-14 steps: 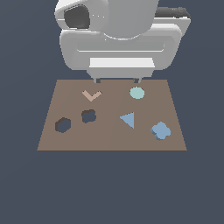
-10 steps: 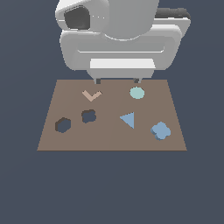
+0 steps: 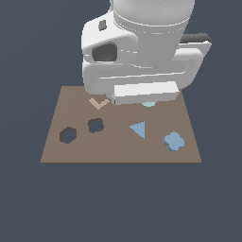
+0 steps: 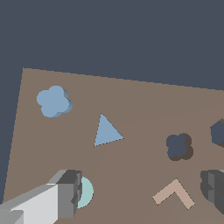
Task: Insert a designated object into the corresponding slot on a board.
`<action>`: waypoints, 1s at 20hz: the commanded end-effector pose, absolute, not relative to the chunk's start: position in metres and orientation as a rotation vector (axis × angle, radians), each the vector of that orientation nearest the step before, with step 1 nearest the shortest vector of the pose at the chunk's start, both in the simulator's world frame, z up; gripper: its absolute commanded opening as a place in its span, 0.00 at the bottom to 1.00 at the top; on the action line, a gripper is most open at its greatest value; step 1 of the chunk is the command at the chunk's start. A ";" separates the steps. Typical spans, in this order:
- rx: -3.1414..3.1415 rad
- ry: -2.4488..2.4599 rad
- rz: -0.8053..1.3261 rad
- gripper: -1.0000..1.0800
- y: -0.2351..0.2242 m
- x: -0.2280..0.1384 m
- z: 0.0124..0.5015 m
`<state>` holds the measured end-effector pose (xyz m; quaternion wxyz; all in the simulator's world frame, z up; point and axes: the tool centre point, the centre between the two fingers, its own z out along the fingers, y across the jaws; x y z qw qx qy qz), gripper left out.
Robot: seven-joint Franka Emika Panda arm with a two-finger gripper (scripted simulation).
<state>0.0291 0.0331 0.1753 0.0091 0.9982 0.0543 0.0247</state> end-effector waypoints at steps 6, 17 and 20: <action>3.108 0.381 0.052 0.96 0.072 0.054 0.134; 3.058 0.714 0.014 0.96 0.140 0.082 0.071; 3.046 0.767 0.007 0.96 0.152 0.085 0.061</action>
